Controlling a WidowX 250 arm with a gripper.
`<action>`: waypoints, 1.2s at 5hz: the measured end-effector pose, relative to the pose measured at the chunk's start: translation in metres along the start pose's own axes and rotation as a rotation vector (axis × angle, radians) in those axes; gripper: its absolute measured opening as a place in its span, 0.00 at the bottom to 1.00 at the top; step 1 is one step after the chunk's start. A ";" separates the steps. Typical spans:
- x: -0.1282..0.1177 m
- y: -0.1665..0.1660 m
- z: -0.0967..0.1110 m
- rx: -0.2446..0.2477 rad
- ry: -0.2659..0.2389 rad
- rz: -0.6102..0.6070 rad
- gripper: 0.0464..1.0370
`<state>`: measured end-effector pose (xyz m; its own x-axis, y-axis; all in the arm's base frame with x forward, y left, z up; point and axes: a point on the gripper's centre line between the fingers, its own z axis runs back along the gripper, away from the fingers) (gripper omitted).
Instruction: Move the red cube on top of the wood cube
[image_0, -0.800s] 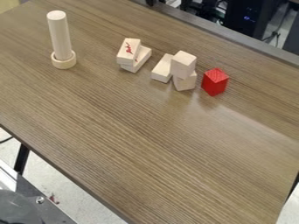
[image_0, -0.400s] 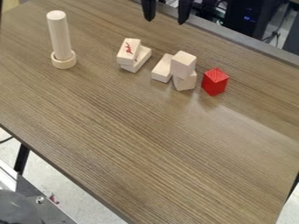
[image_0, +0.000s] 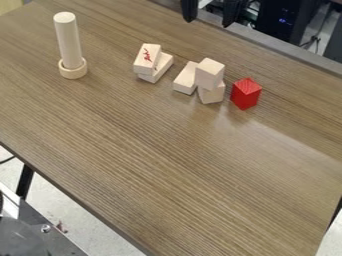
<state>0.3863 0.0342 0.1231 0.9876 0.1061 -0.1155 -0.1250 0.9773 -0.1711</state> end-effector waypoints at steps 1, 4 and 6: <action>0.003 -0.013 -0.006 0.017 -0.028 -0.061 0.96; 0.003 -0.058 -0.033 0.089 -0.138 -0.280 0.96; 0.008 -0.065 -0.048 0.063 -0.195 -0.323 0.96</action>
<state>0.3974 -0.0368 0.0863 0.9754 -0.1822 0.1240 0.1957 0.9748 -0.1070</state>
